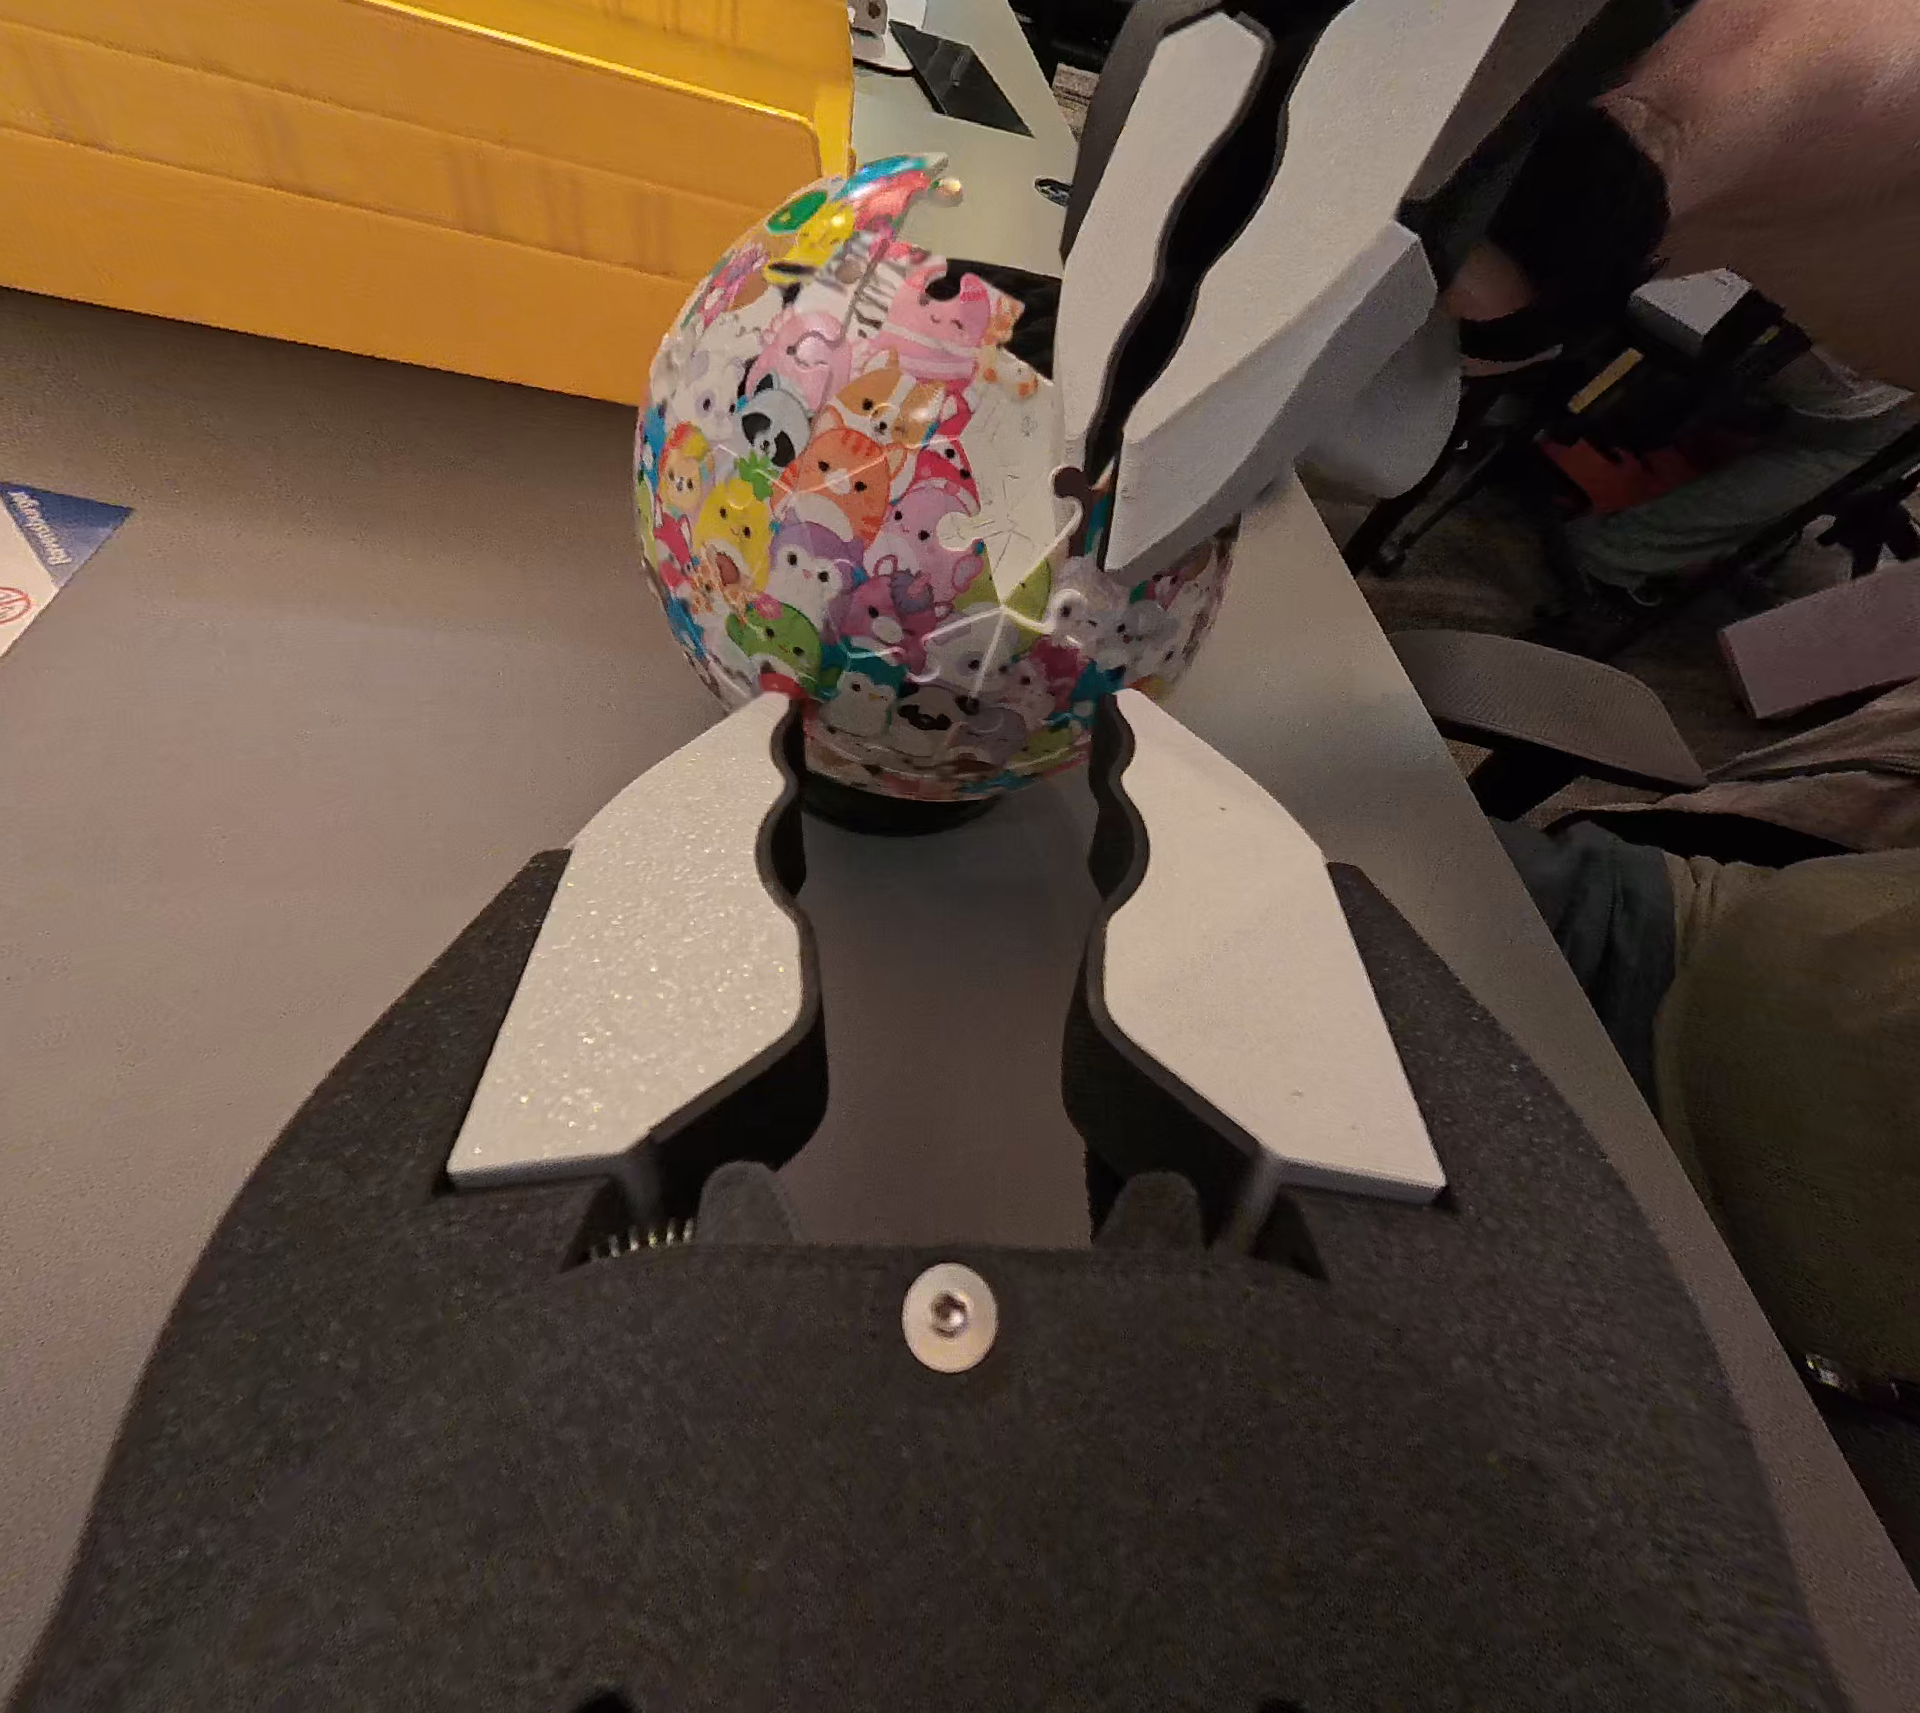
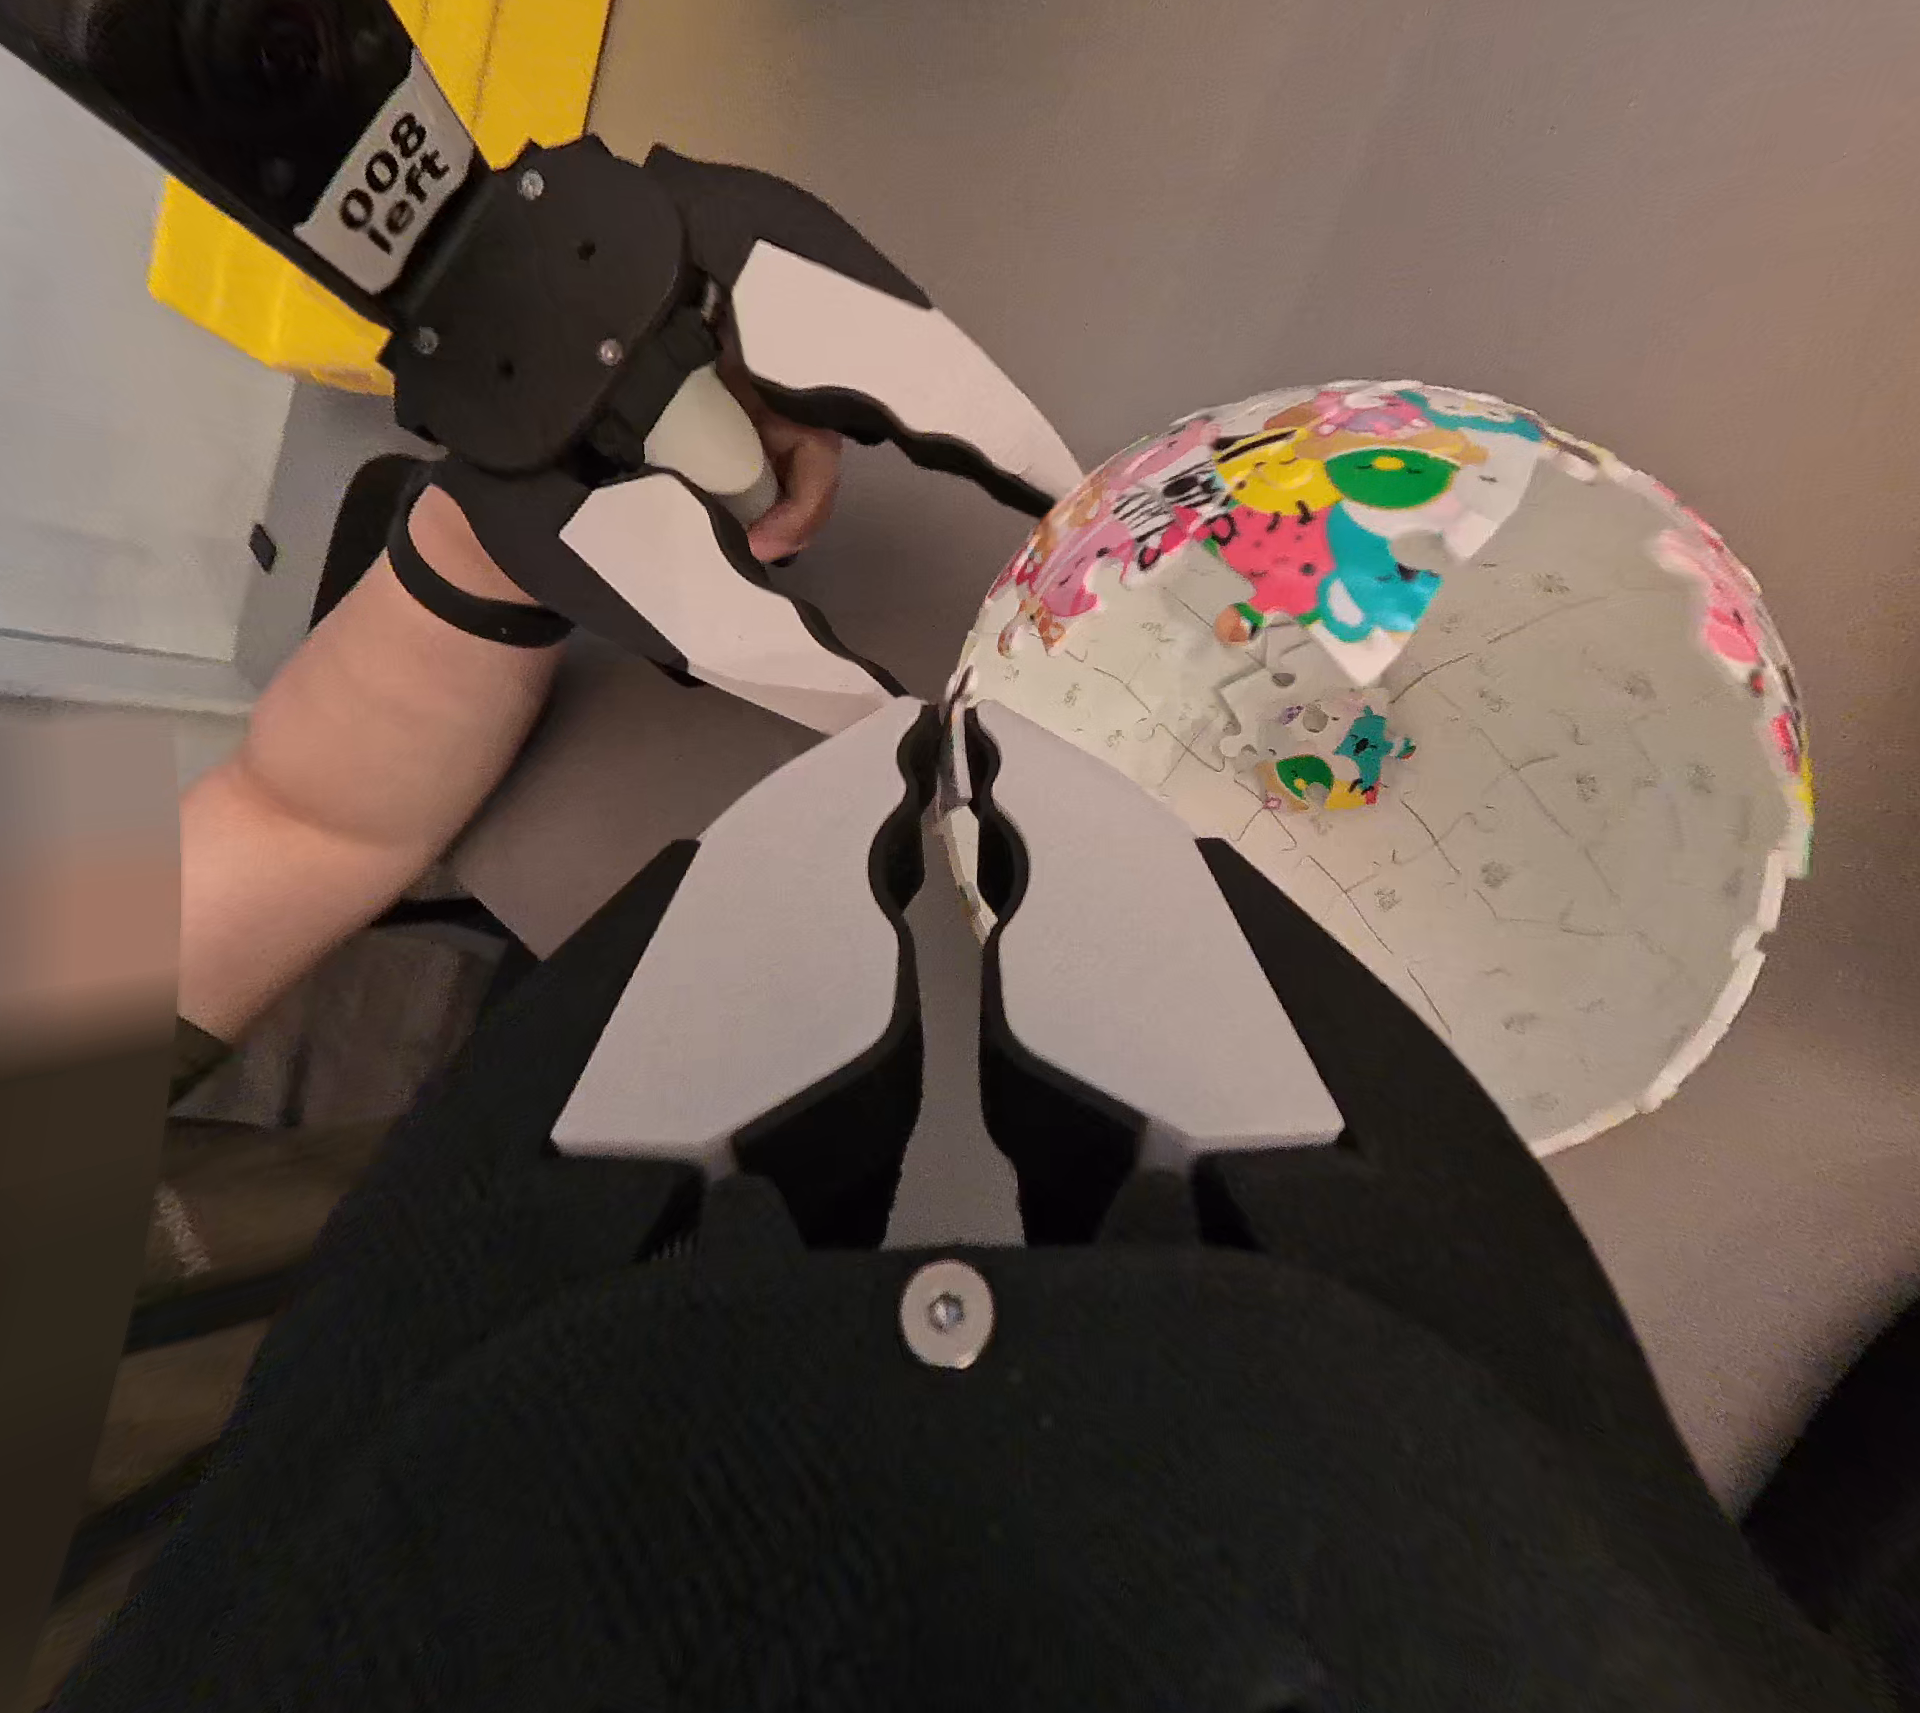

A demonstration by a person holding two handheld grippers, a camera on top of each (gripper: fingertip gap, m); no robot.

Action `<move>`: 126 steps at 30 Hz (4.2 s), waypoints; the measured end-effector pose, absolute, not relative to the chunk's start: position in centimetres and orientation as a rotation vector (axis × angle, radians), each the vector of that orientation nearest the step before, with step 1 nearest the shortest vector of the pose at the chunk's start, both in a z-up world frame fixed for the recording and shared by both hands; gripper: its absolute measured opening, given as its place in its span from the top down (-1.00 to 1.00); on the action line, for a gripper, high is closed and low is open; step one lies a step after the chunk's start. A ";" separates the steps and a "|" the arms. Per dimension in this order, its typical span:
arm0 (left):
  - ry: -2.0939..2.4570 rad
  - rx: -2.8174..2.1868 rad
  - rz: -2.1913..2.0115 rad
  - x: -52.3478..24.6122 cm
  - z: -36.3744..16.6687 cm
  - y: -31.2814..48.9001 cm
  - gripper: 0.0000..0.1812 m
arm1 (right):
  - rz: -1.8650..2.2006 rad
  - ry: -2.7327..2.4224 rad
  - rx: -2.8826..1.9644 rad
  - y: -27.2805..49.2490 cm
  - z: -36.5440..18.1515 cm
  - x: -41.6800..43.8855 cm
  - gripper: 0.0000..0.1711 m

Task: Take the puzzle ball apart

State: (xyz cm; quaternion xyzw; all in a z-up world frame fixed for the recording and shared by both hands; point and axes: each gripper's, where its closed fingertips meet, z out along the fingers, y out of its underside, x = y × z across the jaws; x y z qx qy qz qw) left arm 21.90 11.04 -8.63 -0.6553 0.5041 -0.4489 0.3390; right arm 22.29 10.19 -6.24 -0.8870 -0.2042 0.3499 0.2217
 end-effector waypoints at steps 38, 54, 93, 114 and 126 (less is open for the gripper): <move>1.359 -1.680 -1.127 23.1 -9.0 10.1 0.37 | 0.022 -1.467 -1.589 9.3 -1.9 25.9 0.64; 1.351 -1.700 -1.117 22.5 -9.3 10.7 0.38 | -0.343 -2.074 -1.173 10.1 -4.4 26.1 0.81; 1.364 -1.706 -1.215 23.4 -9.5 9.4 0.41 | -0.391 -2.120 -0.977 10.3 -5.5 25.0 0.90; 1.366 -1.711 -1.208 23.4 -9.7 9.5 0.42 | -0.397 -2.093 -0.976 10.8 -5.5 25.3 0.86; 1.400 -1.715 -1.202 23.8 -10.3 8.9 0.42 | -0.411 -2.075 -0.945 11.4 -5.8 25.4 0.88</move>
